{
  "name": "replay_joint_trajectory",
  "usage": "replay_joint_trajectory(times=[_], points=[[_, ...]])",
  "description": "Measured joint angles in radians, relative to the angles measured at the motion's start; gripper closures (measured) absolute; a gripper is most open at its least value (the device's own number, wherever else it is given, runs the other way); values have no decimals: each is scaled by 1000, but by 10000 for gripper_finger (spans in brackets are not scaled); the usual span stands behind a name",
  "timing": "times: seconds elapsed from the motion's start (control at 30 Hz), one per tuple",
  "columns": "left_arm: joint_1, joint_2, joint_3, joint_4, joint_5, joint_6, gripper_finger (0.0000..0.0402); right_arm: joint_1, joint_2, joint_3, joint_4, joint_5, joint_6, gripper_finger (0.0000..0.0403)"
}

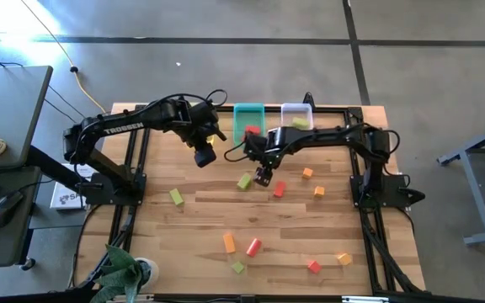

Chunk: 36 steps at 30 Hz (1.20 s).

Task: Sort & place blocks by color
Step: Put the yellow block into the yellow bin

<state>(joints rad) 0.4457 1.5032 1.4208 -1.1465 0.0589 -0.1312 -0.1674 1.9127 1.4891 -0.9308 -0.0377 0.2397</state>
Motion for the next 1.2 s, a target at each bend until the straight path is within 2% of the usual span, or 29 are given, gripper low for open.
replay_joint_trajectory(times=[0.2,0.53,0.87,0.97,1.13,1.2], points=[[11,0,0,0,-54,22,243,0,40,0,6,0,33,175],[46,0,0,0,-53,91,243,0,115,0,7,-26,75,175],[87,0,0,0,-52,133,243,1,156,0,19,-7,104,181],[97,0,0,0,-52,146,243,1,160,0,23,-5,129,207],[110,0,0,0,-52,184,243,1,159,1,28,-11,176,293],[117,0,0,0,-52,196,243,1,159,2,31,-26,189,299]])
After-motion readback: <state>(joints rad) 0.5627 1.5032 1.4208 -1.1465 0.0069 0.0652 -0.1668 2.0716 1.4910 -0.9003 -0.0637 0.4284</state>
